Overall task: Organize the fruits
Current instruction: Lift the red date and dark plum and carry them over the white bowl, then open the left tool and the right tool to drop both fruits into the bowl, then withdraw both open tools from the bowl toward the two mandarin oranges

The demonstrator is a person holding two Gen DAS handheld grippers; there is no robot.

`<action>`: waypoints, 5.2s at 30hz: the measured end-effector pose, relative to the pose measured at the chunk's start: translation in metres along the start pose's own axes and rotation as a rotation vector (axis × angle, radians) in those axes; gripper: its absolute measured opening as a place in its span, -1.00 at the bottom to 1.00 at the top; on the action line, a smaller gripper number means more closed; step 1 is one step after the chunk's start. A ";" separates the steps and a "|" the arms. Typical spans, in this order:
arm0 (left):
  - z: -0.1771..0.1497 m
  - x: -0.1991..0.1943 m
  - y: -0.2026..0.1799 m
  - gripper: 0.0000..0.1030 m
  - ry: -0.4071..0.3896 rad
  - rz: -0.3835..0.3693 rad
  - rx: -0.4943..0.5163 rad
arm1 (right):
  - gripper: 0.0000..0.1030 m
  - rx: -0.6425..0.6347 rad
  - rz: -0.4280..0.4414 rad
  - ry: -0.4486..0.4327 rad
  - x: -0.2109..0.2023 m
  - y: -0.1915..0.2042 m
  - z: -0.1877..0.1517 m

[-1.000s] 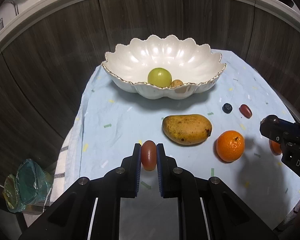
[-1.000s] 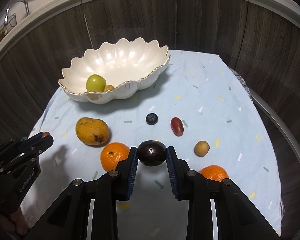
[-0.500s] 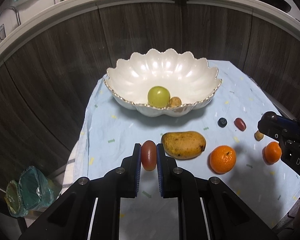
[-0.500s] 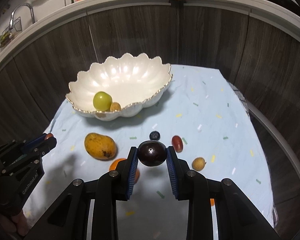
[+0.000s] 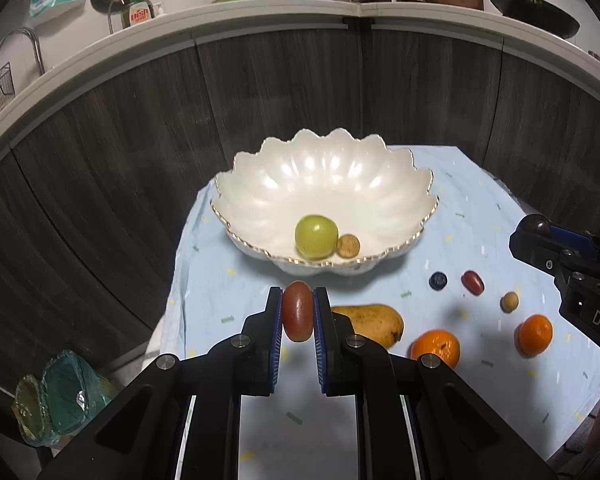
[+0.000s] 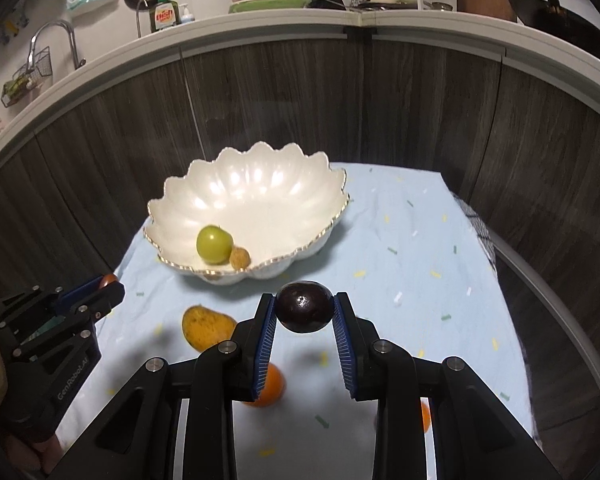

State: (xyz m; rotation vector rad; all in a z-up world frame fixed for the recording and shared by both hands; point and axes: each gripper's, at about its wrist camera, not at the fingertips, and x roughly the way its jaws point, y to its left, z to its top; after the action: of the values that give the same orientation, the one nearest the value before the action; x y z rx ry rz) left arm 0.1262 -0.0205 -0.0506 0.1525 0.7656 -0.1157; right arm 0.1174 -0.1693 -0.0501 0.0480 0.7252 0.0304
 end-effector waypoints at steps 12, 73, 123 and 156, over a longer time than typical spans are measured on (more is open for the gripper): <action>0.032 -0.002 0.007 -0.70 -0.038 0.001 -0.019 | -0.41 -0.016 0.014 -0.058 -0.002 0.006 0.028; 0.085 0.140 0.035 -0.58 0.104 -0.002 -0.033 | -0.39 -0.019 0.020 0.115 0.141 0.005 0.075; 0.076 0.045 0.024 0.80 0.002 0.029 -0.034 | 0.51 0.037 -0.032 0.002 0.052 -0.014 0.062; 0.044 0.014 -0.029 0.80 0.005 -0.032 0.040 | 0.51 0.073 -0.106 0.017 0.007 -0.056 0.013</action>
State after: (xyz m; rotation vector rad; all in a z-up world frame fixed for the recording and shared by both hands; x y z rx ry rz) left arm 0.1612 -0.0573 -0.0320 0.1790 0.7710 -0.1612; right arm 0.1324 -0.2251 -0.0483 0.0790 0.7450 -0.0968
